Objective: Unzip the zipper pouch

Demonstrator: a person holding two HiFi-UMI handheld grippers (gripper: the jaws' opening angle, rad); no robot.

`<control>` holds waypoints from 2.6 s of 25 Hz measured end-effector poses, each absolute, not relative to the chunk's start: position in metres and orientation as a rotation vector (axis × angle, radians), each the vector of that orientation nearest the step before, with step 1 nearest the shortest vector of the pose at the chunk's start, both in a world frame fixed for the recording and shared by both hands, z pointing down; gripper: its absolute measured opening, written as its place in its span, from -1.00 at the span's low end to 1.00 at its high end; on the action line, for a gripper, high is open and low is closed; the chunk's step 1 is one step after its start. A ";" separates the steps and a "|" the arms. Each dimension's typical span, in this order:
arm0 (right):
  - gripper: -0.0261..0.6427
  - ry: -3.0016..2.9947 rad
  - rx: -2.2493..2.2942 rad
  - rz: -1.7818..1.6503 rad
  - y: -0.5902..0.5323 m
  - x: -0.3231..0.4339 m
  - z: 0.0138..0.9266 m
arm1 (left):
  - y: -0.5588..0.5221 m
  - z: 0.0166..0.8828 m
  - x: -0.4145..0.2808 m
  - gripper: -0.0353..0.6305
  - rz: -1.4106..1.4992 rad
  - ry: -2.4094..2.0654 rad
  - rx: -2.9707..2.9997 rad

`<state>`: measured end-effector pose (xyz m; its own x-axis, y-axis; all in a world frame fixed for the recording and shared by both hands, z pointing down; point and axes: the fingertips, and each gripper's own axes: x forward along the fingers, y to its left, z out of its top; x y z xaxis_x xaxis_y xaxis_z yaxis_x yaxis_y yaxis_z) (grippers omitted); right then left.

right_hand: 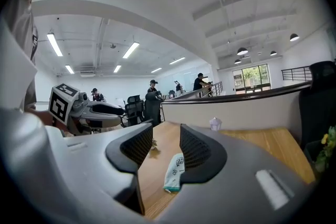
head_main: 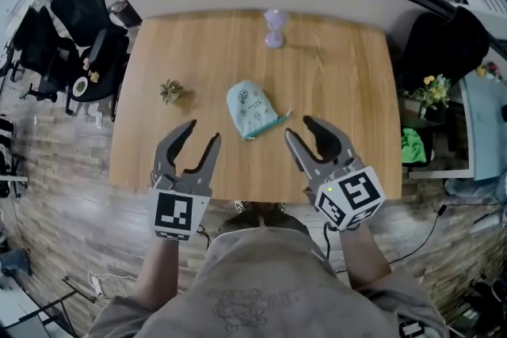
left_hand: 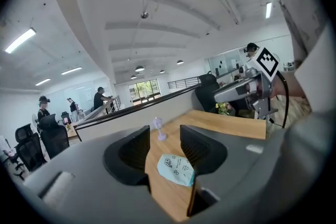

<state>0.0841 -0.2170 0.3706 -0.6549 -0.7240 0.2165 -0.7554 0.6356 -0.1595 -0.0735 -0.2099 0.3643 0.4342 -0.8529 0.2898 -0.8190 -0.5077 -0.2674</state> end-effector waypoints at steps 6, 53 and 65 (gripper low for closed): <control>-0.41 -2.637 1.200 0.433 -0.232 0.073 0.419 | -0.230 0.418 -0.075 -0.35 -0.699 1.442 -2.654; -0.42 -2.389 1.166 0.885 -0.253 0.068 0.593 | -0.262 0.704 -0.020 -0.72 -1.211 0.871 -3.081; -0.42 -2.614 1.203 0.722 -0.262 0.079 0.465 | -0.285 0.547 -0.019 -0.73 -0.857 1.054 -3.105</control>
<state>0.0785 -0.2622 0.4653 -0.6582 -0.6668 0.3494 -0.7516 0.5559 -0.3550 -0.0188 -0.2845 0.5467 0.6835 -0.4992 0.5325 -0.6230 -0.7792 0.0692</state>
